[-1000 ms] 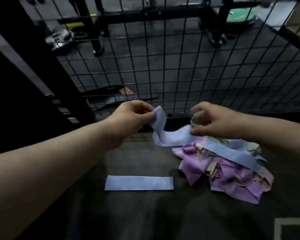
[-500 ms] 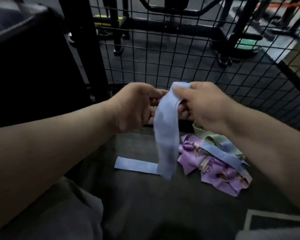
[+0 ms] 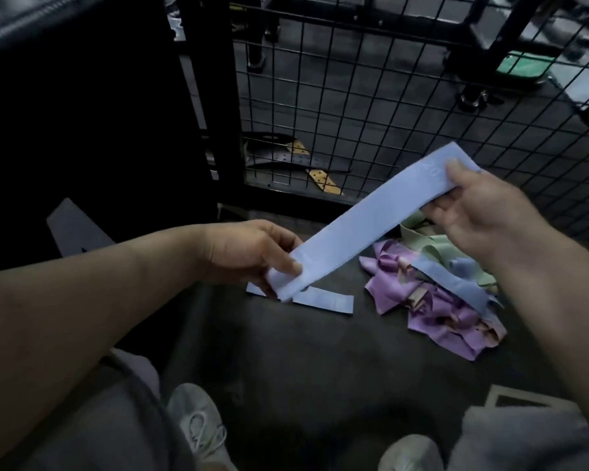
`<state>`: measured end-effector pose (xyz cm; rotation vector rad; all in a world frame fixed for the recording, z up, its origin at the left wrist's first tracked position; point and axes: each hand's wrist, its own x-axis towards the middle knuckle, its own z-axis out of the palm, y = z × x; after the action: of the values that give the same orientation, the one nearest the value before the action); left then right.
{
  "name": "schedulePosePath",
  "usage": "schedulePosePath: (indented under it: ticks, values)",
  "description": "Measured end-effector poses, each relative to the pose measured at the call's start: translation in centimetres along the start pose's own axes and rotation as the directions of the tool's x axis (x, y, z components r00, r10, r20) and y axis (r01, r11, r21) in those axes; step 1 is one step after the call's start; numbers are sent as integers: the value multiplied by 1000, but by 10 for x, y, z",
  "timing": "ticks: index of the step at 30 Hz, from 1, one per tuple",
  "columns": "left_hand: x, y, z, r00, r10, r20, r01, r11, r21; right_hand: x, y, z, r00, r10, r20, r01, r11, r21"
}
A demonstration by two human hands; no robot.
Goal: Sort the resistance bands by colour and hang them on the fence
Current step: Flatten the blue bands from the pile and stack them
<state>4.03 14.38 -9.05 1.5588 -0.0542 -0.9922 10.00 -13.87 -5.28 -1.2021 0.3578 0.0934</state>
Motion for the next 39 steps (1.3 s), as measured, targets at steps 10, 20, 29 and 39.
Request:
schedulePosePath:
  ticks: [10, 20, 29, 39]
  values:
    - [18, -4, -25, 850, -18, -526, -103, 974, -200, 34, 25, -42, 979, 146, -142, -161, 981, -105]
    - [56, -52, -76, 693, -161, -702, 48, 983, -179, 35, 121, -41, 875, 457, -158, -482, 853, -199]
    - [111, -99, -102, 586, -191, -787, 35, 977, -210, 77, 185, -61, 956, 243, -163, -293, 803, -520]
    - [154, -97, -85, 882, 44, -469, 171, 898, 406, 98, 236, -59, 961, 215, 176, 95, 340, -936]
